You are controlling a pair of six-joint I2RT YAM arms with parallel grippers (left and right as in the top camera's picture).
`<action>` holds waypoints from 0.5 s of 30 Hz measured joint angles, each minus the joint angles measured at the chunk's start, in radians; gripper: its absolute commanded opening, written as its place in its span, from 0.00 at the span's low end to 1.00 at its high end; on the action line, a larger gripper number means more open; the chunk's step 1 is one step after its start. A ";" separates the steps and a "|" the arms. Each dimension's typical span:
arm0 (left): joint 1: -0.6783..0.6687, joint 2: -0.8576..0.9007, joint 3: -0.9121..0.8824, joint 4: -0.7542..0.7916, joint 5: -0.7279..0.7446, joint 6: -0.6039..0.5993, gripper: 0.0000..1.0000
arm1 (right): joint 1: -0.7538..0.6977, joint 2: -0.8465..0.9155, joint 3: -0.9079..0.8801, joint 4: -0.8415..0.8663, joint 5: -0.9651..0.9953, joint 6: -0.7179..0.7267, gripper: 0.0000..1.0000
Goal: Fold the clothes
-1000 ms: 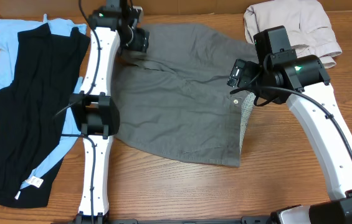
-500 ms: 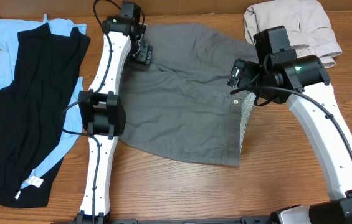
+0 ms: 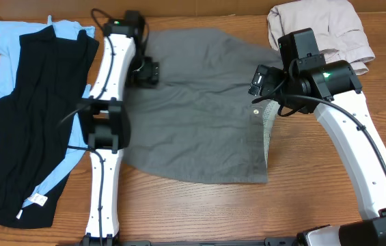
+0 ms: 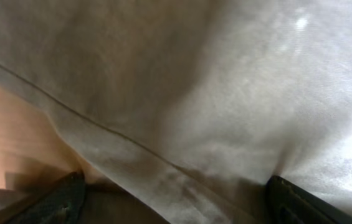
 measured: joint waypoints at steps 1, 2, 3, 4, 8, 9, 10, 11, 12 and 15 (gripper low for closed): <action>0.018 -0.001 -0.003 -0.027 0.006 -0.014 0.96 | 0.000 0.000 0.000 0.002 0.000 0.000 1.00; 0.035 -0.002 -0.006 -0.051 0.011 -0.021 0.96 | 0.000 0.000 0.000 0.004 0.000 0.000 1.00; 0.063 -0.002 -0.010 -0.079 0.017 -0.026 0.97 | 0.000 0.000 0.000 0.007 0.000 0.000 1.00; 0.077 -0.002 -0.012 -0.090 0.019 -0.029 0.98 | 0.000 0.000 0.000 0.010 0.000 0.000 1.00; 0.169 -0.002 -0.025 -0.159 0.042 -0.040 0.95 | 0.000 0.002 0.000 0.026 -0.002 0.000 1.00; 0.195 -0.002 -0.027 -0.169 0.048 -0.042 0.95 | 0.000 0.004 0.000 0.032 -0.003 0.000 1.00; 0.213 -0.002 -0.029 -0.171 0.051 -0.043 0.95 | 0.000 0.009 0.000 0.038 -0.006 0.000 1.00; 0.227 -0.002 -0.030 -0.171 0.052 -0.042 0.96 | 0.000 0.015 0.000 0.042 -0.007 0.000 1.00; 0.237 -0.002 -0.030 -0.169 0.052 -0.041 0.97 | 0.000 0.023 0.000 0.045 -0.008 0.000 1.00; 0.254 -0.002 -0.028 -0.163 0.051 -0.035 1.00 | 0.000 0.054 0.000 0.070 -0.011 -0.015 1.00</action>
